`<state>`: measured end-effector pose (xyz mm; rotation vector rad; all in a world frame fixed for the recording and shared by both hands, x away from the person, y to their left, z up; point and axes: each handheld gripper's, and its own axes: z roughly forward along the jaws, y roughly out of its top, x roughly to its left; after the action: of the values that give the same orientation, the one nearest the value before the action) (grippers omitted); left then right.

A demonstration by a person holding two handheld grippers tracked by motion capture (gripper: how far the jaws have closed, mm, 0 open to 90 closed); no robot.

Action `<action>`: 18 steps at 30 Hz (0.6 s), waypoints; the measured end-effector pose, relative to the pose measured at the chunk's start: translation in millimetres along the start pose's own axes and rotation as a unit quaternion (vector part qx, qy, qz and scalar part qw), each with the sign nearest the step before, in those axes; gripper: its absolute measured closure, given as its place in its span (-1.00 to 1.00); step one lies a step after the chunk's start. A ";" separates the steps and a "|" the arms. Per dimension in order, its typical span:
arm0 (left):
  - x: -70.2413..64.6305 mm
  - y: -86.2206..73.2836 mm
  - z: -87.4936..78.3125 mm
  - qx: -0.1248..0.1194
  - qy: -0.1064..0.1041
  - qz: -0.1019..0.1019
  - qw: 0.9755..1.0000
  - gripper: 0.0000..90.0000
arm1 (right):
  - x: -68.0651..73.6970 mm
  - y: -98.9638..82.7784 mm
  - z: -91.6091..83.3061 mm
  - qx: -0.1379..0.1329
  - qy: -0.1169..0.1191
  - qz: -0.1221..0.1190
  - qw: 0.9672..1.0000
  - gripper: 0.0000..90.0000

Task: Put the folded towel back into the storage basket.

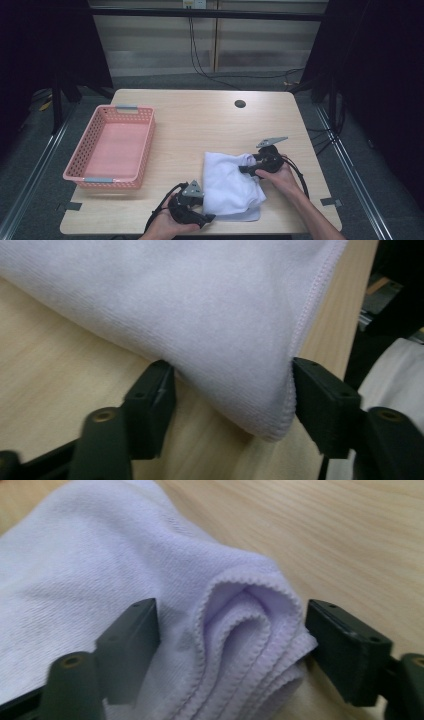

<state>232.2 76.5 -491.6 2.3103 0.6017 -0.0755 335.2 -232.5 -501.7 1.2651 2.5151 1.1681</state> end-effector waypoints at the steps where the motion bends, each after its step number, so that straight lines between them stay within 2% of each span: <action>1: 2.4 0.2 -1.2 0.002 0.009 -0.001 1.000 0.10 | 0.2 0.0 0.2 -0.001 0.003 -0.004 1.000 -0.35; 2: 2.4 0.2 -1.2 0.002 0.009 -0.001 1.000 0.22 | 0.2 0.0 0.2 -0.001 0.003 -0.004 1.000 -0.35; 3: 3.7 0.7 -1.3 0.005 0.006 0.002 1.000 0.26 | 0.9 -0.1 0.4 0.000 0.017 -0.013 1.000 -0.17; 4: 3.7 0.7 -1.3 0.005 0.006 0.002 1.000 0.38 | 0.9 -0.1 0.4 0.000 0.017 -0.013 1.000 -0.17; 5: 3.7 0.8 -0.9 0.004 0.005 0.004 1.000 0.38 | 2.5 -0.3 0.6 0.000 0.012 -0.014 1.000 -0.14; 6: 4.1 1.3 -0.3 0.004 0.003 0.004 1.000 0.53 | 3.7 -0.3 0.8 0.002 0.022 -0.017 1.000 0.03; 8: 4.6 2.7 0.2 0.008 0.004 0.001 1.000 0.58 | 4.5 -0.4 0.8 0.003 0.021 -0.016 1.000 0.08; 9: 5.3 2.8 0.7 0.006 -0.001 -0.003 1.000 0.65 | 4.9 -0.8 0.9 0.002 0.030 -0.012 0.999 0.20; 12: 6.9 3.0 -0.4 0.013 -0.004 -0.008 1.000 0.69 | 4.1 -0.3 0.9 0.006 0.037 -0.013 0.999 0.30; 14: 7.2 2.9 0.3 0.008 -0.006 -0.015 1.000 0.72 | 3.4 -0.1 0.6 0.006 0.044 -0.006 0.999 0.41; 18: 9.4 3.1 -0.6 0.013 -0.012 -0.020 1.000 0.73 | 5.9 1.3 -0.4 0.007 0.039 -0.010 0.999 0.48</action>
<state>241.8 78.7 -491.3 2.3199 0.6390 -0.1309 332.0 -228.1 -499.2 1.2186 2.5876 1.2217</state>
